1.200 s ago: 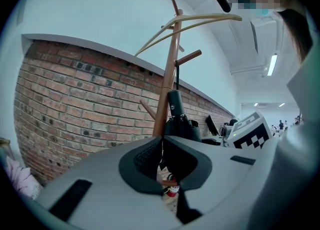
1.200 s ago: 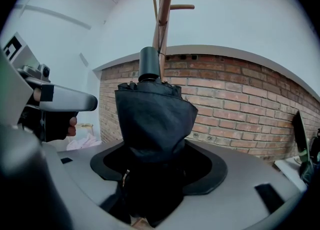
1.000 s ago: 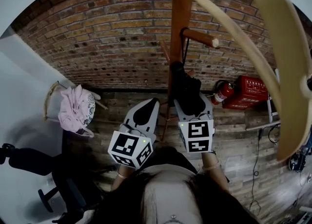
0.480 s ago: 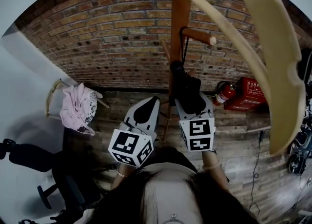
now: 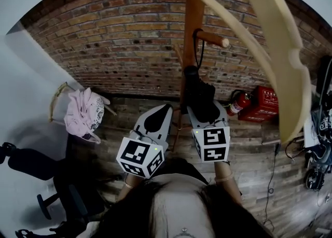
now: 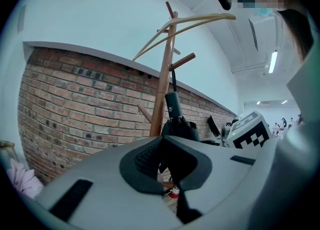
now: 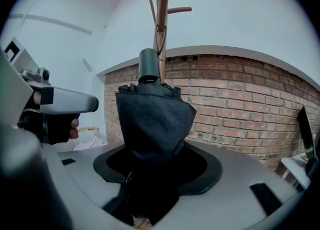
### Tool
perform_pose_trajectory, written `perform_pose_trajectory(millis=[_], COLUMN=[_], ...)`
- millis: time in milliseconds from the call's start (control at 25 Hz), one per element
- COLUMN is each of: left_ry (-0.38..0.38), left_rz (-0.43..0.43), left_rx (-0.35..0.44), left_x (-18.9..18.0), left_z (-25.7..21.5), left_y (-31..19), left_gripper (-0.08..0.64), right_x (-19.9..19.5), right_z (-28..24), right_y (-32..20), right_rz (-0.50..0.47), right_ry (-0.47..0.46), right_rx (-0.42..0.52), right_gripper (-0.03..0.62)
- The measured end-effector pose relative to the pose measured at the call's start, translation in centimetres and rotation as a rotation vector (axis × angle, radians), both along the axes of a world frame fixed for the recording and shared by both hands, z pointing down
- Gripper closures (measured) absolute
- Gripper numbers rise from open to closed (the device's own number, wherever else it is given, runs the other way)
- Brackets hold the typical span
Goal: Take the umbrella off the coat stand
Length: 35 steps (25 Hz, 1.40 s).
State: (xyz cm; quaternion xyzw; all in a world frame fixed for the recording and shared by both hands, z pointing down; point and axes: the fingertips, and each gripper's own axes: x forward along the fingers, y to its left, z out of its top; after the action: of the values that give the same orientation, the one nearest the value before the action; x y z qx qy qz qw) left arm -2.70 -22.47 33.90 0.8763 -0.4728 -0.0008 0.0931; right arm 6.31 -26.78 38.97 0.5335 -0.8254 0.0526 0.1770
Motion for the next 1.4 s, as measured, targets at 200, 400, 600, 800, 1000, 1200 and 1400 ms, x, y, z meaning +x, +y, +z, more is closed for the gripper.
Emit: perform_pose_trajectory(millis=[200,400,600,800,1000,1200,1400], left_ry=[0.001,0.007,0.017,0.017,0.015,0.023,0.028], left_rz=[-0.006,-0.012,-0.008,-0.009,0.007,0.023,0.028], left_rx=[-0.002,0.008,0.011,0.009,0.011,0.009,0.008], left_x=[-0.2,-0.3,0.0,-0.1,-0.1,0.3,0.2], left_z=[0.1,-0.7,0.2,-0.6,0.3,0.3,-0.8], left_y=[-0.1,1.0,-0.6,0.6,-0.7,-0.5,1.1], left_gripper=[0.552,0.552,0.552,0.552,0.552,0.552,0.552], right_x=[-0.4,0.0,0.8,0.9,0.9,1.4,1.4], right_z=[0.1,-1.3,-1.1,-2.2,-1.7,-2.4,-3.9], right_y=[-0.1,0.8,-0.5,0.5,-0.6,-0.2,1.6], right_rz=[-0.008,-0.002,0.013,0.017,0.033,0.045,0.046], right_ry=[-0.029,-0.033,-0.033,-0.039,-0.048,-0.043,-0.049], right_rx=[-0.007,0.015,0.033,0.042,0.054,0.067,0.077], right_gripper=[0.314,0.314,0.314,0.314,0.314,0.314,0.314])
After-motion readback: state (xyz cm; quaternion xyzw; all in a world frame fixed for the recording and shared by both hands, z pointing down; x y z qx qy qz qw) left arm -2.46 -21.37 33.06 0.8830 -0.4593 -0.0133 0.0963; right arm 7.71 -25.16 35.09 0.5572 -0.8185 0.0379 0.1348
